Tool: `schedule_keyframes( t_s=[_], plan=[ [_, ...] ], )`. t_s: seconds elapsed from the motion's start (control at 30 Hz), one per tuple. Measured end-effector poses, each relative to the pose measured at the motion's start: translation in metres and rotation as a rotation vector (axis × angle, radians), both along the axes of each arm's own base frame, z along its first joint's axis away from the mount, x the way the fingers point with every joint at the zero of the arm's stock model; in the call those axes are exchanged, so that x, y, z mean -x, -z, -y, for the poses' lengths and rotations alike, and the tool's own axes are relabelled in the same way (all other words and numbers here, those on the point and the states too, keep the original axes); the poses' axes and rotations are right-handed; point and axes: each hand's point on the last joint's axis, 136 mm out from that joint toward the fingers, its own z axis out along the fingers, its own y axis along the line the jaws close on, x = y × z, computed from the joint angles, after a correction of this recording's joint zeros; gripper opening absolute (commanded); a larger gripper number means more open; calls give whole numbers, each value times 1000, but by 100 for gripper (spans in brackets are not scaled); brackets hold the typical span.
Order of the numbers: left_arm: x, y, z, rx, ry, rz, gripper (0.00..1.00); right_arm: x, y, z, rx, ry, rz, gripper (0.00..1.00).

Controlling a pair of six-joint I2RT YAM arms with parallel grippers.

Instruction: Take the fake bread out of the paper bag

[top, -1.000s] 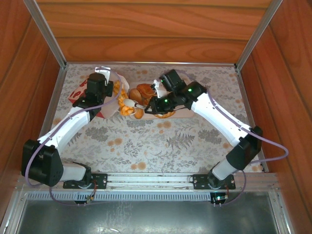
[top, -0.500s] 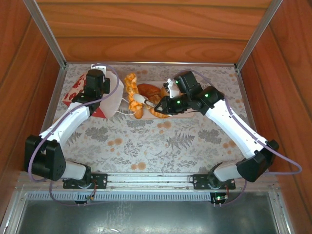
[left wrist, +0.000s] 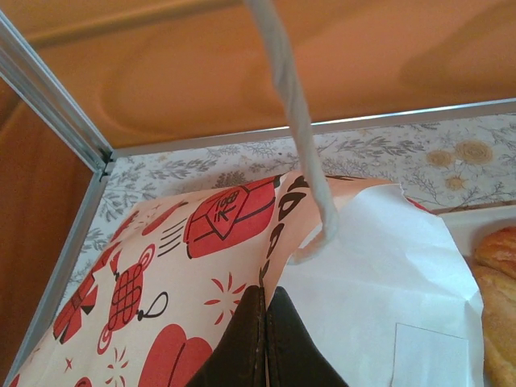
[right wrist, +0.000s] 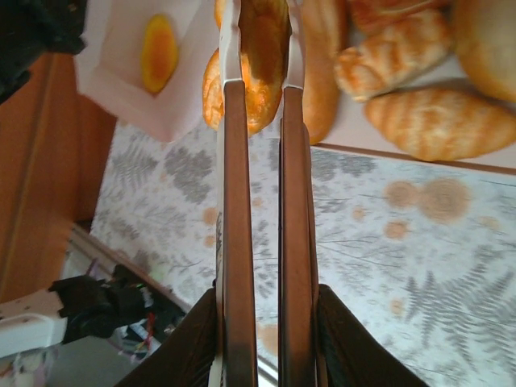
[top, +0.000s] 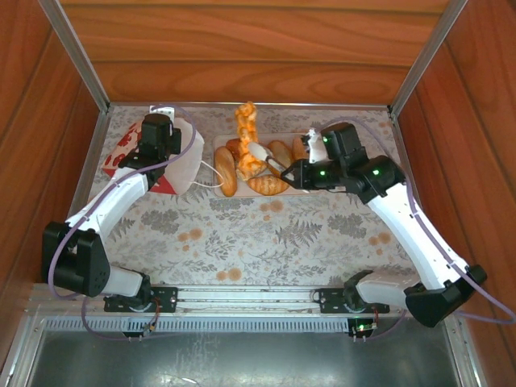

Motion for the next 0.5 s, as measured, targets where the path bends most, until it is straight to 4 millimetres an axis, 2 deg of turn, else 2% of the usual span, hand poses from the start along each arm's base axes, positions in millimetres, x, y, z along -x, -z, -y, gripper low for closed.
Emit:
schedule_keyframes(
  t_s=[0.17, 0.27, 0.5],
  plan=[
    [4, -1, 6, 16, 35, -12, 0, -8, 17, 39, 74, 91, -3, 0],
    [9, -10, 9, 33, 59, 2, 0, -10, 26, 59, 113, 145, -9, 0],
    [18, -31, 14, 80, 95, 49, 0, -3, 42, 87, 139, 219, -29, 0]
  ],
)
